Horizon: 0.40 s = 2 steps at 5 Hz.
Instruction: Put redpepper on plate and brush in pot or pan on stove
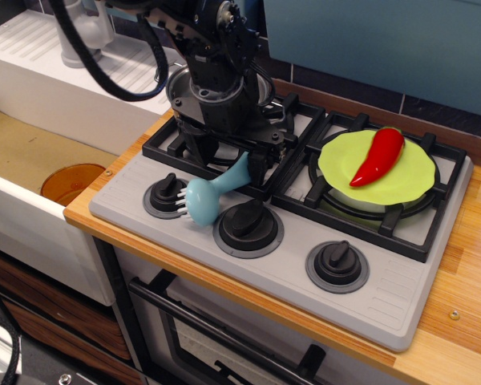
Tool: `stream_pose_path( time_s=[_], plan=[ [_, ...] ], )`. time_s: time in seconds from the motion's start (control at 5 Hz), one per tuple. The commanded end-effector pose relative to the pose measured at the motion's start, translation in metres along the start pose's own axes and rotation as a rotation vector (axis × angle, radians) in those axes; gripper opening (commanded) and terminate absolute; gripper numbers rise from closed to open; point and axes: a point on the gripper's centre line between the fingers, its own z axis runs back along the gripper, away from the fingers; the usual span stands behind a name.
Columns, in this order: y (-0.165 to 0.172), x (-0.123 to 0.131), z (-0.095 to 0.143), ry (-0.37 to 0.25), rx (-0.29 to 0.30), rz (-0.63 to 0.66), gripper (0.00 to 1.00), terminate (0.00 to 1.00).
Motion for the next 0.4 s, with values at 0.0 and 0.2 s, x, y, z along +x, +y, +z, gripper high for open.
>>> stream_pose_path(
  time_s=[0.0, 0.2],
  plan=[
    [-0.0131, 0.0008, 0.0096, 0.039, 0.022, 0.011, 0.0, 0.0],
    [-0.0164, 0.0019, 0.0165, 0.057, 0.024, 0.008, 0.0, 0.0]
  ],
)
